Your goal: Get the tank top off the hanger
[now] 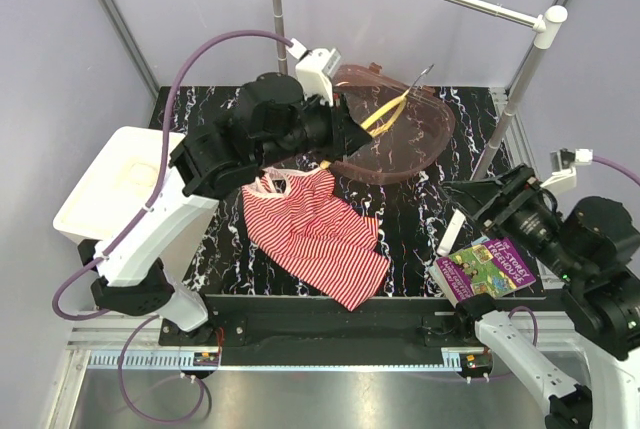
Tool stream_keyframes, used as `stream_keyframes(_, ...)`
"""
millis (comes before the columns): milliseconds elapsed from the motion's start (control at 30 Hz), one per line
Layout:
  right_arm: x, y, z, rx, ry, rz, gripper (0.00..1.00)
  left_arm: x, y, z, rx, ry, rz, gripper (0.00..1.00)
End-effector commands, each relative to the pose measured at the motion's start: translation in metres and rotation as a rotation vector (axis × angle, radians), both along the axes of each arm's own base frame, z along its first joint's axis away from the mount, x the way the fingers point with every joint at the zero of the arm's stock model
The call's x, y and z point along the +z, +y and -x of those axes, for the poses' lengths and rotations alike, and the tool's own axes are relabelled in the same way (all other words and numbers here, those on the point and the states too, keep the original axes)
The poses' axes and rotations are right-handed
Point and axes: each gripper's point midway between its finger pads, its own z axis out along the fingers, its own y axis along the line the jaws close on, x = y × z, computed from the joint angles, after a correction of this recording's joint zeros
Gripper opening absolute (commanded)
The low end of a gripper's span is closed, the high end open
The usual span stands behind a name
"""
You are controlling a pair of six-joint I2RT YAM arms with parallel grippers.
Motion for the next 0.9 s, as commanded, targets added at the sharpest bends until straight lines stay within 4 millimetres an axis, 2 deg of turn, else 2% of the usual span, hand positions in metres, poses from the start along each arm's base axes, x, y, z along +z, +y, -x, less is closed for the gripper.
stream_keyframes(0,0.019,-0.024,0.008,-0.102,-0.073,0.050,0.73,0.095,-0.015,0.014,-0.139,-0.071,0.363,0.00)
stream_keyframes(33,0.019,-0.026,0.009,-0.109,-0.074,0.051,0.73,0.103,-0.018,0.015,-0.161,-0.074,0.398,0.00)
stream_keyframes(67,0.021,-0.028,0.011,-0.114,-0.080,0.047,0.73,0.121,-0.019,0.018,-0.187,-0.105,0.467,0.00)
stream_keyframes(133,0.023,-0.032,0.015,-0.129,-0.091,0.040,0.73,0.135,-0.022,0.025,-0.233,-0.106,0.530,0.00)
stream_keyframes(167,0.023,-0.033,0.016,-0.133,-0.092,0.038,0.73,0.149,-0.021,0.027,-0.244,-0.135,0.576,0.00)
stream_keyframes(233,0.026,-0.037,0.020,-0.147,-0.106,0.034,0.73,0.163,-0.022,0.027,-0.252,-0.158,0.638,0.00)
stream_keyframes(367,0.033,-0.042,0.025,-0.165,-0.127,0.033,0.73,0.176,-0.031,0.017,-0.251,-0.153,0.709,0.00)
stream_keyframes(400,0.035,-0.043,0.025,-0.170,-0.132,0.033,0.73,0.176,-0.035,0.014,-0.251,-0.142,0.720,0.00)
stream_keyframes(433,0.036,-0.044,0.027,-0.171,-0.135,0.035,0.73,0.169,-0.047,0.006,-0.256,-0.123,0.719,0.00)
stream_keyframes(467,0.036,-0.045,0.028,-0.172,-0.137,0.036,0.73,0.173,-0.050,0.007,-0.274,-0.103,0.740,0.00)
stream_keyframes(600,0.033,-0.048,0.031,-0.181,-0.128,0.041,0.73,0.164,-0.074,-0.003,-0.304,-0.044,0.746,0.00)
stream_keyframes(833,0.032,-0.058,0.037,-0.219,-0.134,0.060,0.74,0.141,-0.089,-0.016,-0.277,0.003,0.716,0.00)
stream_keyframes(867,0.032,-0.059,0.037,-0.224,-0.134,0.064,0.74,0.128,-0.093,-0.020,-0.267,0.028,0.693,0.00)
